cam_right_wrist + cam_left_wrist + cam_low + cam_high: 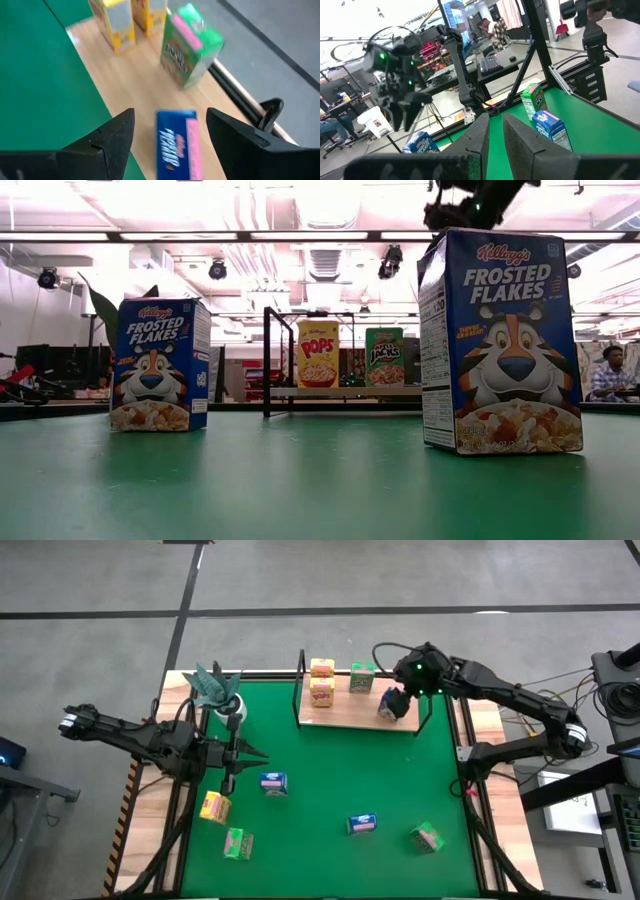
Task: Stack cereal on shelf
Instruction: Put the center blue cereal box on the shelf
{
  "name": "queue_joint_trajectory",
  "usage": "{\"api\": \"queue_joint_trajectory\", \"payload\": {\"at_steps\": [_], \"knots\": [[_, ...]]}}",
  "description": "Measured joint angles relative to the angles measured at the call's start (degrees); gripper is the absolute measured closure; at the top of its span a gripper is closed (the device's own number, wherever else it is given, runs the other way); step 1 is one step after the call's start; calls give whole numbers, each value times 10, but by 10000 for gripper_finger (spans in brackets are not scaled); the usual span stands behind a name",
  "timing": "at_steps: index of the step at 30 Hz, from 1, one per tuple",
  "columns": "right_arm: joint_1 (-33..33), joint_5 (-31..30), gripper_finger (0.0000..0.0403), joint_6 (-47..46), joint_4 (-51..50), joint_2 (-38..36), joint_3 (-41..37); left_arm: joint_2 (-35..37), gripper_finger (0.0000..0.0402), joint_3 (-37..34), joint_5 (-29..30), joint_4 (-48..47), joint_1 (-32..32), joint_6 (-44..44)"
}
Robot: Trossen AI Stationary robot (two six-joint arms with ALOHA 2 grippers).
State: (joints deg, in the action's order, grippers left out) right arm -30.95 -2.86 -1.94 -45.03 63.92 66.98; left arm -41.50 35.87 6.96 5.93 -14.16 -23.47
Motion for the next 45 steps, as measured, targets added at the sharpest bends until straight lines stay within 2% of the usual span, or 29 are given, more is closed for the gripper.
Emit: {"api": "queue_joint_trajectory", "payload": {"at_steps": [4, 10, 13, 18, 22, 25, 31, 45], "knots": [[31, 3, 196, -6, -15, 0, 24, 0, 363, 0, 0, 0, 0, 1], [121, -7, 252, -44, -13, 0, 4, 0, 363, 0, 0, 0, 0, 4], [185, -59, 281, -71, -4, 0, -26, 0, 363, 0, 0, 0, 0, 4], [287, -188, 324, -126, 0, 0, -88, 0, 363, 0, 0, 0, 0, 4], [330, -241, 352, -168, 8, 0, -137, 0, 363, 0, 0, 3, 0, 4], [330, -248, 368, -184, 9, 0, -163, 0, 363, 0, -1, 7, 0, 4], [299, -300, 388, -179, 20, 0, -190, 0, 363, 0, -3, 7, 0, 4], [179, -303, 390, -67, 45, 0, -193, 0, 363, 0, -1, 5, 0, 4]]}}
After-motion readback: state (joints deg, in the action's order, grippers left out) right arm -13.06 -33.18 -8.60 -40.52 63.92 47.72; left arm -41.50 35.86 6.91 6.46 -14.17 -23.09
